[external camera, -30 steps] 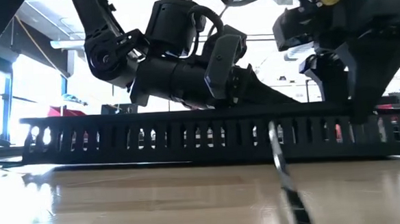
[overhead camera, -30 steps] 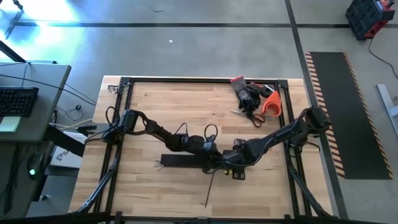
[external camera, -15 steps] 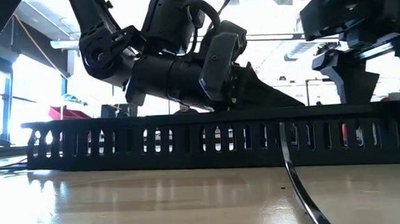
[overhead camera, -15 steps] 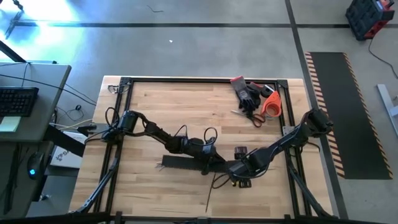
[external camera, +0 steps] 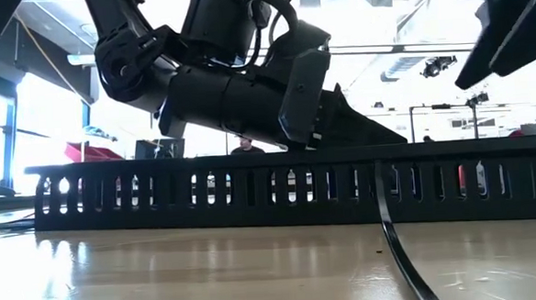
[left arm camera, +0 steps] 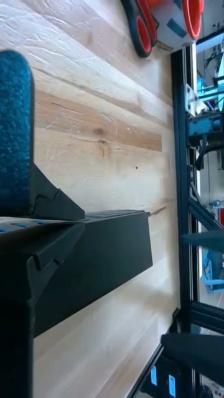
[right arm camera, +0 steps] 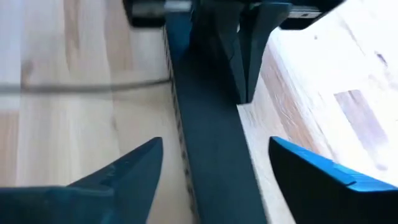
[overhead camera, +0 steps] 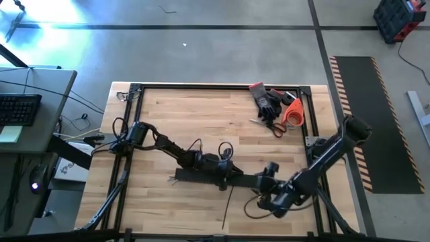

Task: Ziptie cables
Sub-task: Close the black cable duct

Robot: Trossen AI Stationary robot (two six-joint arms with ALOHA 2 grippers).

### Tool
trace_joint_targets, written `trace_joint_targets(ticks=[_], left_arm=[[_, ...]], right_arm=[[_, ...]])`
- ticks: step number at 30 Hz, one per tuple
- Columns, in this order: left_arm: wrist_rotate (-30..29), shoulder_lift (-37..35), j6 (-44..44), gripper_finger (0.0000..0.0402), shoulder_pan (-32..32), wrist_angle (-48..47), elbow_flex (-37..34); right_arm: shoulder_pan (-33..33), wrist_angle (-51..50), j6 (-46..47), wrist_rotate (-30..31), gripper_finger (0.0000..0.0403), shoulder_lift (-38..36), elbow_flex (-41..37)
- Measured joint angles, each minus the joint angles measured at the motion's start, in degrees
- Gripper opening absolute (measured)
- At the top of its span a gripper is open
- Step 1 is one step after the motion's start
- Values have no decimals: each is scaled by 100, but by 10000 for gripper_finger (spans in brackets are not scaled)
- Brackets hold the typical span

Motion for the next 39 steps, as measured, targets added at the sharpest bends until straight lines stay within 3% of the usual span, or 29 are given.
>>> trace_joint_targets(ticks=[4,9,14,18,22,25,30,35,39], left_arm=[[-135,0,-45,0,-55,16,0],[-275,0,-164,0,-155,8,-2],[-603,-407,-343,0,-256,-380,-42],[-945,-1414,-177,0,-397,-1574,-97],[-2204,-2790,-323,0,-799,-3644,-33],[-3055,-3566,-1519,0,-1305,-5835,-76],[-3538,-4197,-4743,0,-2347,-8334,-68],[-3212,-3913,-7627,0,-3250,-10287,-84],[-2841,-3391,-9101,0,-3692,-10984,-104]], right_arm=[[137,1136,848,765,209,73,-634],[2,2323,1775,367,97,474,-1510],[266,2315,2249,1135,15,645,-1685],[347,1969,1910,1604,9,579,-1561],[291,1762,1623,1757,13,566,-1352],[293,1458,1611,2086,8,559,-1139],[382,-107,1793,2495,1,393,-490],[451,-2397,2747,1529,0,341,160],[548,-3487,3662,573,0,339,69]])
